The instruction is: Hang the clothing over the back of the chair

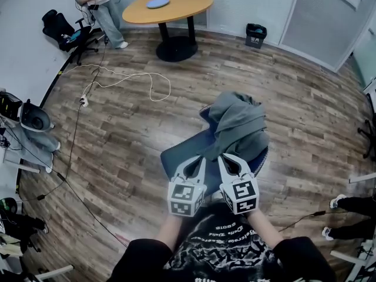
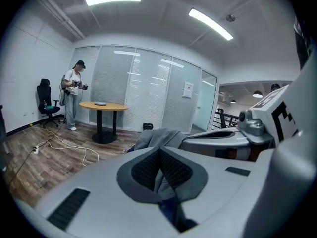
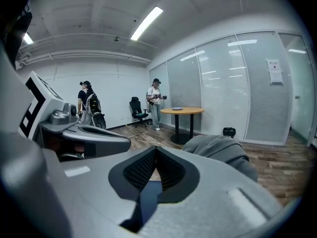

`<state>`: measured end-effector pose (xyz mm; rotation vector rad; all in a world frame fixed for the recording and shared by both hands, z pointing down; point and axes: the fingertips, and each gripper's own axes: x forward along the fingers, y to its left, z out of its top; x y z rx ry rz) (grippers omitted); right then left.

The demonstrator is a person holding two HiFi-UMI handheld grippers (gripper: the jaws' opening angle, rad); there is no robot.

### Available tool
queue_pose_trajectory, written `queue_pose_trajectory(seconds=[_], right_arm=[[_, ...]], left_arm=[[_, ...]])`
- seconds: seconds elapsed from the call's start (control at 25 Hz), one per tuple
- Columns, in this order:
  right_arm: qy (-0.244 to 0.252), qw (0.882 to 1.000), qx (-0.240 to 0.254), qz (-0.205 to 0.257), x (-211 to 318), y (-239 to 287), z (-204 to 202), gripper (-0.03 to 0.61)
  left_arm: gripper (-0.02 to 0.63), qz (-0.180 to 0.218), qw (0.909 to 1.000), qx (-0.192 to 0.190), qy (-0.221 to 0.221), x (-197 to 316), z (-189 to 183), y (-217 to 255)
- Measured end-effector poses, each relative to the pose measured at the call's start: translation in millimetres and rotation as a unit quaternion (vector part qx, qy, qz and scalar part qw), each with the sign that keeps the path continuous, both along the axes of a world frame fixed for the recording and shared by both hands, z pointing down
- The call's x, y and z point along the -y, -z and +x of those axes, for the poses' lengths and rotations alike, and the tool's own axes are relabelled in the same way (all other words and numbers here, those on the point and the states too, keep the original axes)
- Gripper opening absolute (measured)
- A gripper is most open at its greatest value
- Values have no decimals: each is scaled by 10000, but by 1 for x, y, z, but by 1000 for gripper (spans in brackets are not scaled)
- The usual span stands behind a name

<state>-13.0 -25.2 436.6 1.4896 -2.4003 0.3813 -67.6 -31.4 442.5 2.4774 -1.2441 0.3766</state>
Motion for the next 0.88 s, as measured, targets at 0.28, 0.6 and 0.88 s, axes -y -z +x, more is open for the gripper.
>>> queue_pose_trajectory(seconds=[0.28, 0.6, 0.88], right_arm=[[26, 9999, -131, -90, 1, -9, -2, 5], [63, 9996, -73, -250, -1, -18, -4, 5], [143, 9994, -153, -278, -5, -23, -8, 5]], left_arm=[[9, -177, 9998, -45, -22, -1, 2, -12], [9, -386, 9992, -81, 32, -3, 1, -25], [9, -369, 9993, -47, -57, -2, 4, -25]])
